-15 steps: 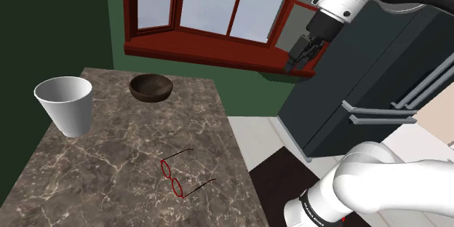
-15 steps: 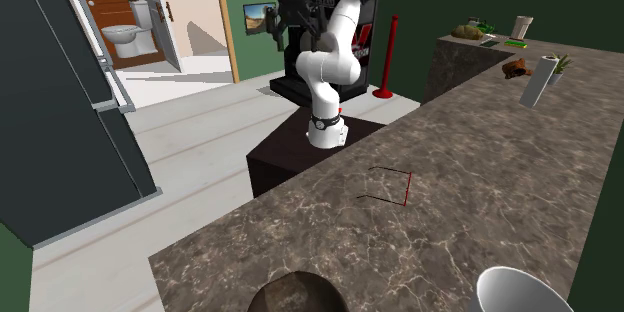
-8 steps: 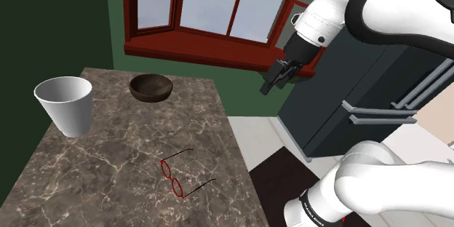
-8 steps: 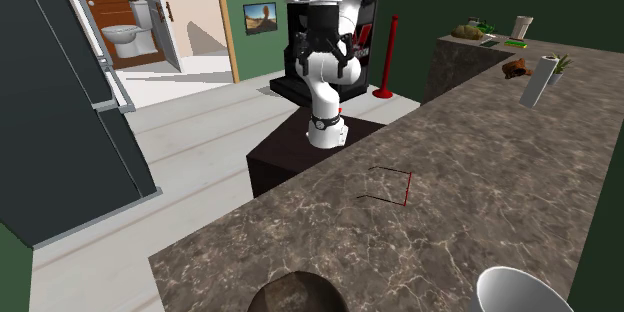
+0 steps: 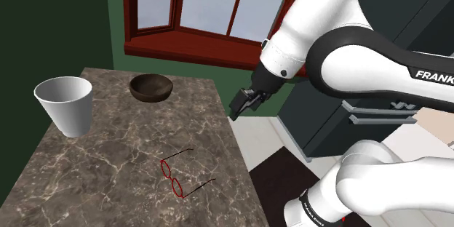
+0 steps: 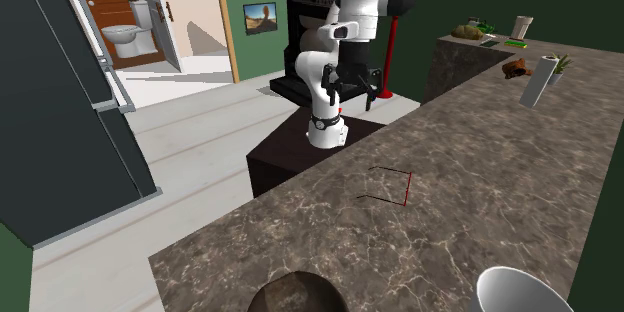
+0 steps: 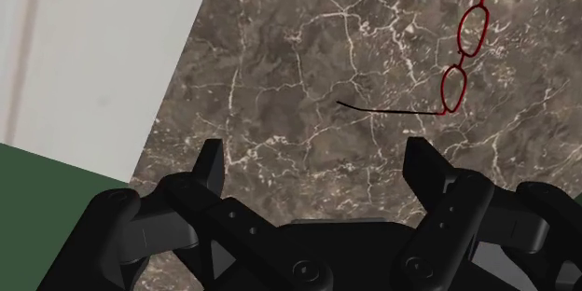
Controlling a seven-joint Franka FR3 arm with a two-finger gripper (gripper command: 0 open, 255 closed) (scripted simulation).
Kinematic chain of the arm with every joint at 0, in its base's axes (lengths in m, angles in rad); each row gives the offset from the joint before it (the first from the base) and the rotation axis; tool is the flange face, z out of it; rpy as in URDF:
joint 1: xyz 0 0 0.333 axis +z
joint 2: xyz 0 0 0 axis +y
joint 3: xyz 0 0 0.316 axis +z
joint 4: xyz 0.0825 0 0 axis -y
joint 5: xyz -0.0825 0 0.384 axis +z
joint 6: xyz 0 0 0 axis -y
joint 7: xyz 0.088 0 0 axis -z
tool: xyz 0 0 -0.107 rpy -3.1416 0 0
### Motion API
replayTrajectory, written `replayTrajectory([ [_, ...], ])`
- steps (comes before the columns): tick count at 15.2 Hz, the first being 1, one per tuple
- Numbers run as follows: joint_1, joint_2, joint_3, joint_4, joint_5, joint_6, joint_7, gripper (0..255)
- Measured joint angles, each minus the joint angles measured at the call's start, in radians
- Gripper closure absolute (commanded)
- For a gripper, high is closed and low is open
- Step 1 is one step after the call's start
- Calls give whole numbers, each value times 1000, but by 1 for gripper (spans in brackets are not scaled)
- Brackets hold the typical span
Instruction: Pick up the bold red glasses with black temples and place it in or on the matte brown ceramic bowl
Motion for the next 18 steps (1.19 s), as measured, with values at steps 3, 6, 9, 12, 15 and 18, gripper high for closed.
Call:
replayTrajectory([
  [3, 7, 46, 78, -17, 23, 82, 55, 0],
  [6, 5, 119, 175, -30, 42, 187, 121, 0],
  [9, -18, 207, 277, -17, 39, 283, 195, 0],
  [12, -69, 313, 391, 15, 4, 376, 281, 0],
  [15, -144, 417, 520, 41, -64, 465, 387, 0],
  [18, -280, 544, 706, 89, -202, 536, 548, 0],
])
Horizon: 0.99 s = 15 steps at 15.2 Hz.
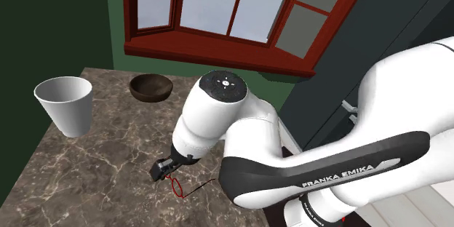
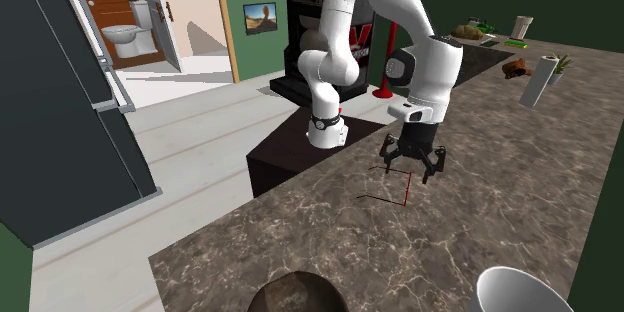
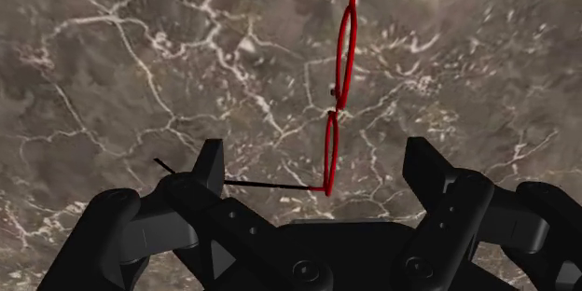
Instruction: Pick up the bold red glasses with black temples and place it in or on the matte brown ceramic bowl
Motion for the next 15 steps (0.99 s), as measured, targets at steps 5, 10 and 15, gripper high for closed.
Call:
replayTrajectory([
  [5, -244, 174, 242, 25, -261, 72, 211, 0],
  [10, -231, 400, 202, 51, -650, 49, 484, 0],
  [15, -205, 418, 174, 54, -685, 48, 508, 0],
])
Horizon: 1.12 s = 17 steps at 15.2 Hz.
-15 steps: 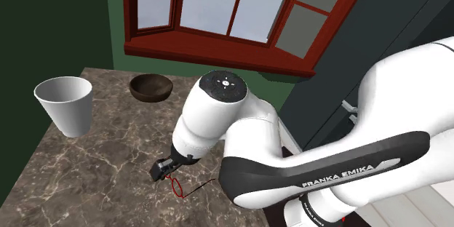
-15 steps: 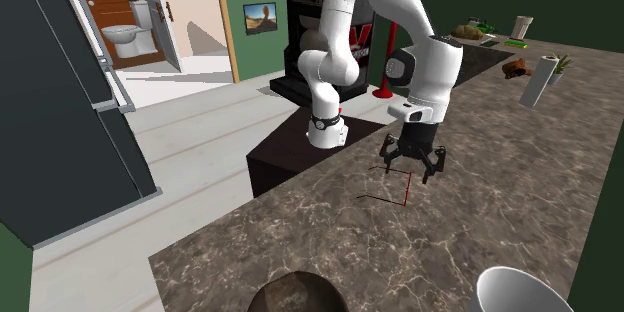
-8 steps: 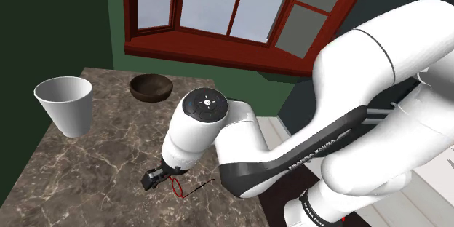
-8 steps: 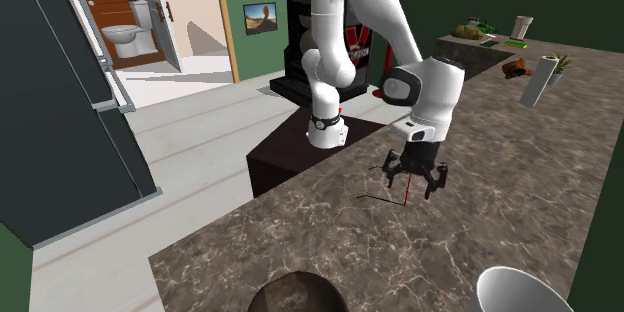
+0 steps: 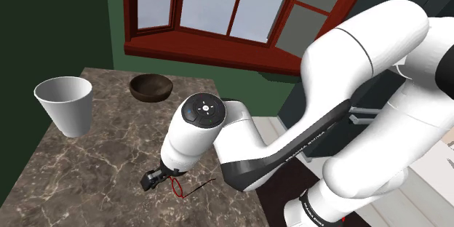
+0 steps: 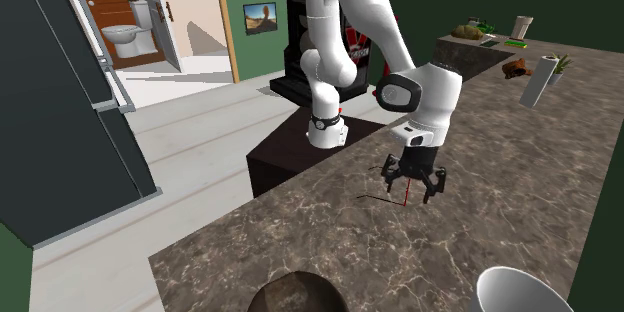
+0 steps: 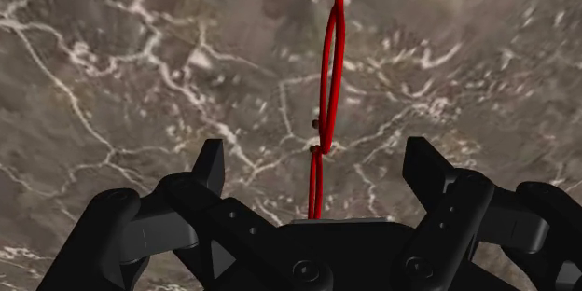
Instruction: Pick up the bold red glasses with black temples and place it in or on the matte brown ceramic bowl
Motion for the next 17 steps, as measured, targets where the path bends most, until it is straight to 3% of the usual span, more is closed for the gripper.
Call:
replayTrajectory([
  [1, 1, 0, -1, 0, -1, 0, 1, 255],
  [11, 17, 9, -8, 15, -13, -4, 11, 255],
  [13, -44, -34, 51, 2, 55, 0, -41, 255],
  [15, -123, -144, 138, -8, 203, 17, -158, 255],
  [16, -127, -230, 146, -15, 361, 26, -270, 255],
  [17, -76, -251, 96, -13, 438, 17, -314, 255],
])
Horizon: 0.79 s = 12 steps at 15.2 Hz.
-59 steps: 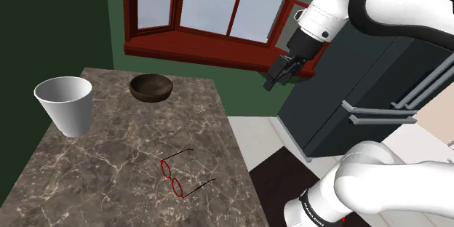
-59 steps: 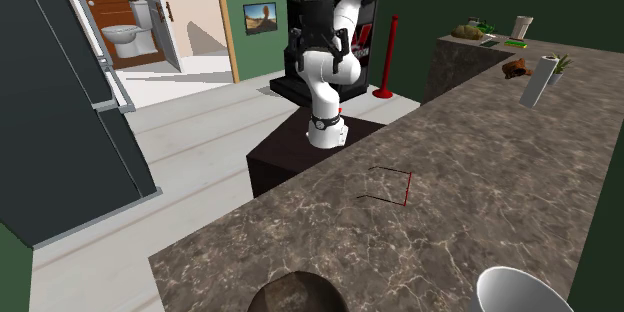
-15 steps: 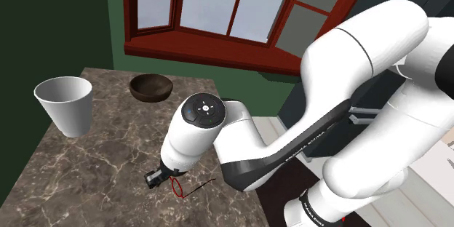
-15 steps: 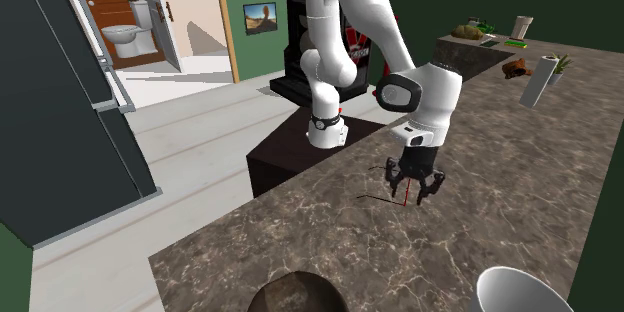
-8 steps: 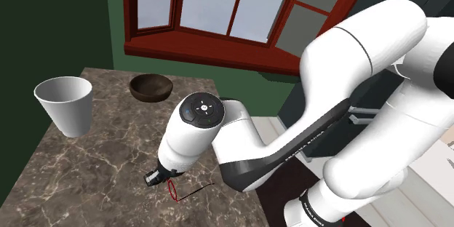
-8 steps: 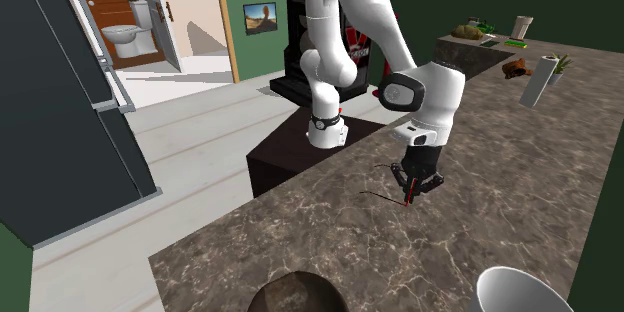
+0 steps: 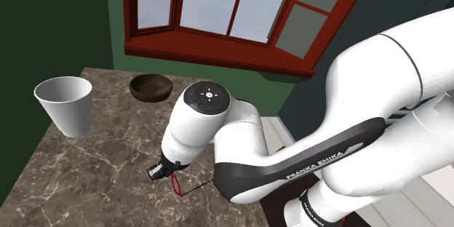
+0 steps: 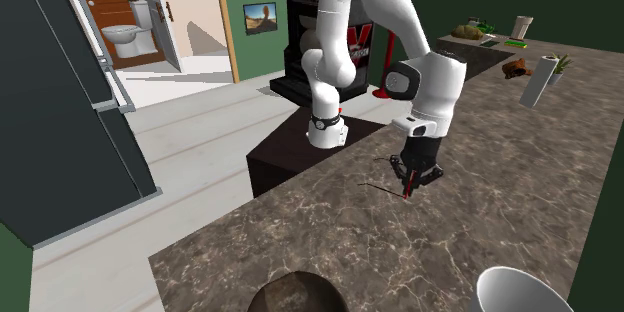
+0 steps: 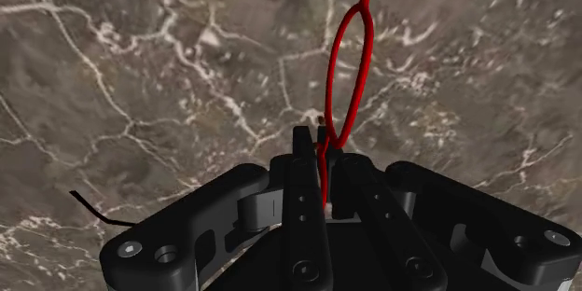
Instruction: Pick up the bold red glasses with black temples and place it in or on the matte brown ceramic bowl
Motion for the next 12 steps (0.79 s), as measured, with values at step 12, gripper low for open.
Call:
replayTrajectory([
  [12, 252, -183, -266, 61, 255, -162, -214, 255],
])
